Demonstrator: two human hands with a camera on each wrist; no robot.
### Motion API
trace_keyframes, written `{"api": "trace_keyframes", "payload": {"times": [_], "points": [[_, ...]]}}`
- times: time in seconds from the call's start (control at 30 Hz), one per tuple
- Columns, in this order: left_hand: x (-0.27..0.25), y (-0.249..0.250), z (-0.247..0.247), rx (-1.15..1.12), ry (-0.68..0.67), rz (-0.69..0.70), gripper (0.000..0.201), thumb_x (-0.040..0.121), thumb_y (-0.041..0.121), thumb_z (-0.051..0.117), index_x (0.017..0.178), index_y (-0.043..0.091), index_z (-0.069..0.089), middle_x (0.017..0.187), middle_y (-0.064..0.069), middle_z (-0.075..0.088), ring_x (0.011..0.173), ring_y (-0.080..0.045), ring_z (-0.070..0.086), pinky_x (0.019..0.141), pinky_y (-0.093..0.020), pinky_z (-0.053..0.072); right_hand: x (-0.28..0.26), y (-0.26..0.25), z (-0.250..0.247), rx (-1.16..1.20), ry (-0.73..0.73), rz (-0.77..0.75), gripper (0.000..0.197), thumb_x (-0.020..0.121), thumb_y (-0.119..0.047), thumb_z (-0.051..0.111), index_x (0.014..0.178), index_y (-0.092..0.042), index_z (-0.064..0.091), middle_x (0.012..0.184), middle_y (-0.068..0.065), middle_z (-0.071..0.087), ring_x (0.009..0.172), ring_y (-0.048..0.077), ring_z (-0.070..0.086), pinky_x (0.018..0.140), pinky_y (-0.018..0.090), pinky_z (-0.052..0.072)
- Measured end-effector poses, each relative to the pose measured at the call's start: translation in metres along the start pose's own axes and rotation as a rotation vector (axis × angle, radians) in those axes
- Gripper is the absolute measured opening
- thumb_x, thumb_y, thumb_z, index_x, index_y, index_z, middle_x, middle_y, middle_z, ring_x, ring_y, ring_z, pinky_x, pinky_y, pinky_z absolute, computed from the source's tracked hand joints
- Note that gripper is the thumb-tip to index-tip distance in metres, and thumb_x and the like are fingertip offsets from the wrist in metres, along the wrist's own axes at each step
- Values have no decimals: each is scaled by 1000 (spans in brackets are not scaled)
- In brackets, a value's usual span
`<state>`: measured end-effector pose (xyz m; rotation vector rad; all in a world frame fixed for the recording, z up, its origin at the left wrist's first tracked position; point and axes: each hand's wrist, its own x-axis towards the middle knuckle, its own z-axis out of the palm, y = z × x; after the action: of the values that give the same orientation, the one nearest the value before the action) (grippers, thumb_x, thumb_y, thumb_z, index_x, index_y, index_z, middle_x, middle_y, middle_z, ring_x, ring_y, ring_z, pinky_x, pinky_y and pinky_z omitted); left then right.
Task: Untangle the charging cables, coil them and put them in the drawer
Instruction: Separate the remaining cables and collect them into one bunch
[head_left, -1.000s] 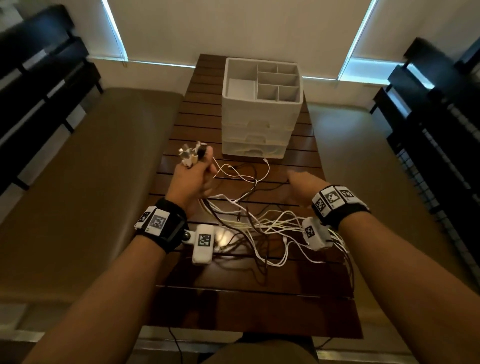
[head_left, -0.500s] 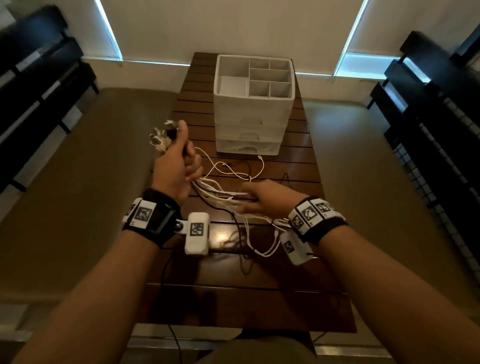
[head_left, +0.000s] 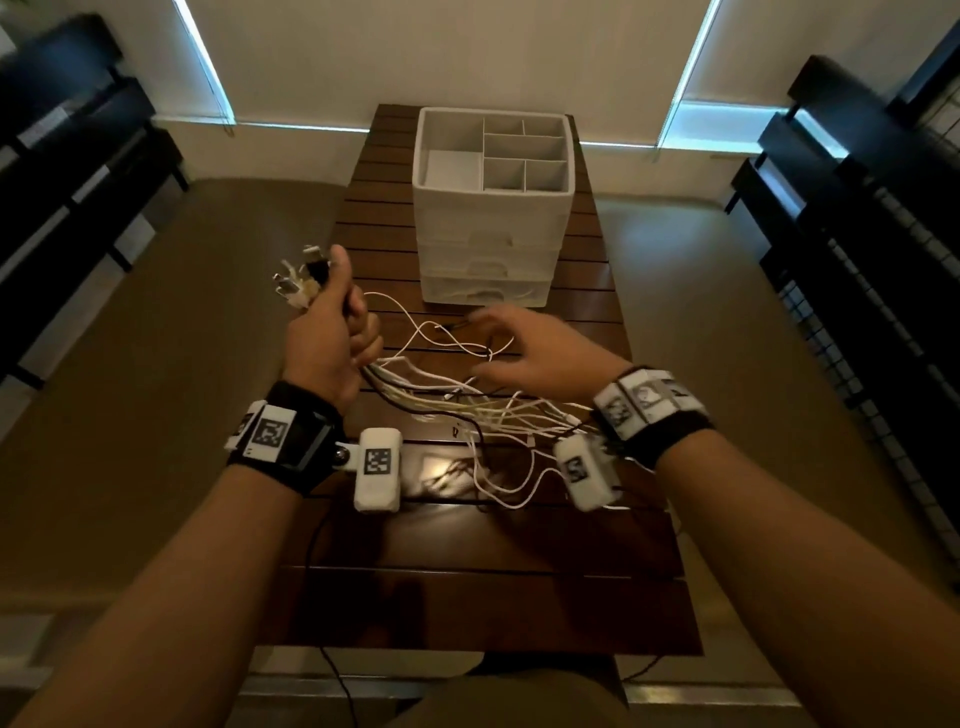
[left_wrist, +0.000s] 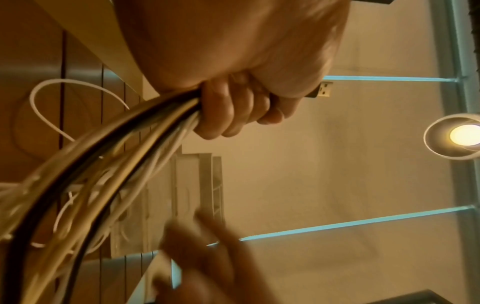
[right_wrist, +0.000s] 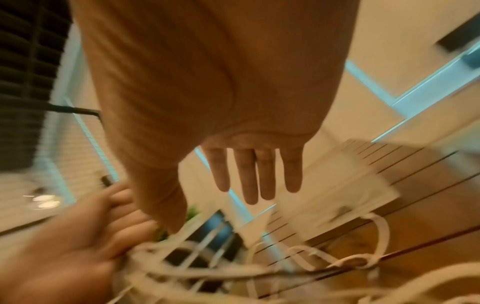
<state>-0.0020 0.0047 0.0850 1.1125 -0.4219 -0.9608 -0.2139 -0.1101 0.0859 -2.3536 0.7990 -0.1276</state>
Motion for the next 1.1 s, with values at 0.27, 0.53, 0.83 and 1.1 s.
{"api": "trace_keyframes", "payload": {"times": [0.27, 0.53, 0.83, 1.1], "points": [[-10, 10, 16, -30, -166, -2, 56, 106, 51, 52, 61, 20, 40, 48, 7, 24, 40, -9, 19, 37, -23, 22, 36, -41, 66, 1, 51, -139, 13, 98, -32, 68, 93, -21, 69, 79, -5, 61, 70, 14, 57, 66, 33, 46], [-5, 19, -37, 69, -46, 3, 52, 99, 48, 67, 65, 24, 36, 50, 8, 24, 41, -10, 18, 38, -22, 18, 10, 43, 49, -360, 50, 19, 26, 98, -42, 60, 95, -19, 72, 91, 6, 72, 86, 28, 66, 73, 38, 53], [-3, 25, -83, 102, 81, 62, 50, 98, 45, 70, 66, 26, 36, 52, 8, 29, 40, -9, 19, 39, -22, 15, -23, 100, 33, -439, 40, 305, 32, 97, -46, 58, 72, -27, 57, 68, -5, 53, 65, 21, 54, 63, 33, 45], [1, 37, -116, 140, 154, 89, 49, 98, 47, 69, 67, 25, 38, 51, 8, 30, 39, -8, 22, 43, -21, 14, -37, 131, 32, -491, -40, 445, 39, 84, -62, 66, 75, -24, 66, 79, -3, 64, 74, 22, 64, 66, 33, 53]]}}
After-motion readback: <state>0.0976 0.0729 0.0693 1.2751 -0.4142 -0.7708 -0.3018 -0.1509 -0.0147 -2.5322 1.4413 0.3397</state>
